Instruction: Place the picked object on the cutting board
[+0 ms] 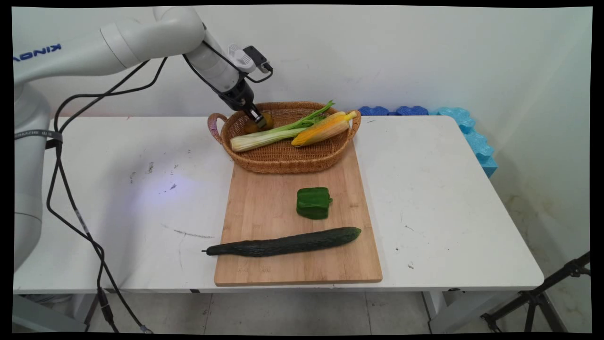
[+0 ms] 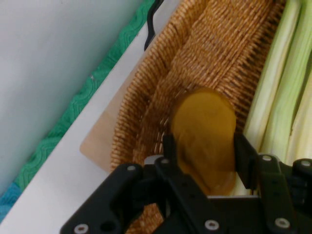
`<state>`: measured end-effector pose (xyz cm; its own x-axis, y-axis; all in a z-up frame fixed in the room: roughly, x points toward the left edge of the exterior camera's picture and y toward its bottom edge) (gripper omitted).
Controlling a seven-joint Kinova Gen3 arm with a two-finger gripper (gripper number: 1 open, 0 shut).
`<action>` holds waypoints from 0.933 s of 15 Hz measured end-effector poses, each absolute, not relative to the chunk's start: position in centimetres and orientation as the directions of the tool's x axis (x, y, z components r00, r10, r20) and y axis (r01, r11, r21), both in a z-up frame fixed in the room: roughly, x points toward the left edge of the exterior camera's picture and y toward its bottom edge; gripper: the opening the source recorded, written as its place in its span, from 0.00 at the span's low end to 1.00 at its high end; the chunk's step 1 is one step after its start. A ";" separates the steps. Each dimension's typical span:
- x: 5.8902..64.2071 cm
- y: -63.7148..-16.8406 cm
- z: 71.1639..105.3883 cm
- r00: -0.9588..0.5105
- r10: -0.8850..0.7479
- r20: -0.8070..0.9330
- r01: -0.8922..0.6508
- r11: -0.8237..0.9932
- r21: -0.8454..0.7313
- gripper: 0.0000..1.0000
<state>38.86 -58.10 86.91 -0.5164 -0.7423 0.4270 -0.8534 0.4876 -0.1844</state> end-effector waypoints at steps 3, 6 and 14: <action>38.4 -58.0 88.1 -0.533 -0.723 0.440 -0.842 0.502 -0.195 0.00; 37.8 -57.3 90.7 -0.555 -0.693 0.460 -0.827 0.521 -0.212 0.00; 35.7 -49.9 99.6 -0.626 -0.602 0.496 -0.755 0.628 -0.190 0.00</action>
<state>35.69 -49.91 99.64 -0.6259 -0.6015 0.4964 -0.7546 0.6280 -0.1903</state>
